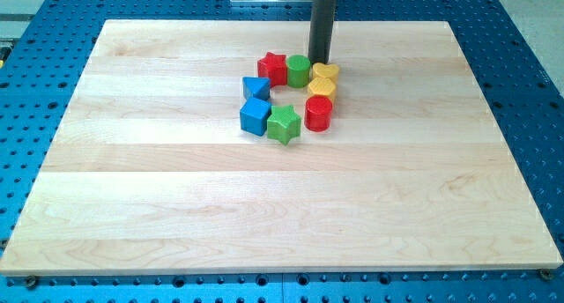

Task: Move the green circle to the right of the red star

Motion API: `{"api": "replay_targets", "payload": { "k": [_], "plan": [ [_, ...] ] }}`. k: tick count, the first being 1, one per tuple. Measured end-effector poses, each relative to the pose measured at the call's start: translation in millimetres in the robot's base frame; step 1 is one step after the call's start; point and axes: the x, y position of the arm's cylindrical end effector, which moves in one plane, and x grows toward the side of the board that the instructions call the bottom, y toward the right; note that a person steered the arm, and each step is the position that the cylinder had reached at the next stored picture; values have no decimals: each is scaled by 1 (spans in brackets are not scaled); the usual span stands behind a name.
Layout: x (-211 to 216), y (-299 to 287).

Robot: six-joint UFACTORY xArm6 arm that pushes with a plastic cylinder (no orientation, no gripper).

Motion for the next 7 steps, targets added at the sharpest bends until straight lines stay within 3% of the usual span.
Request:
{"api": "replay_targets", "payload": {
  "k": [2,5,7],
  "plan": [
    [7,-13],
    [-30,-15],
    [-10,-59]
  ]
}}
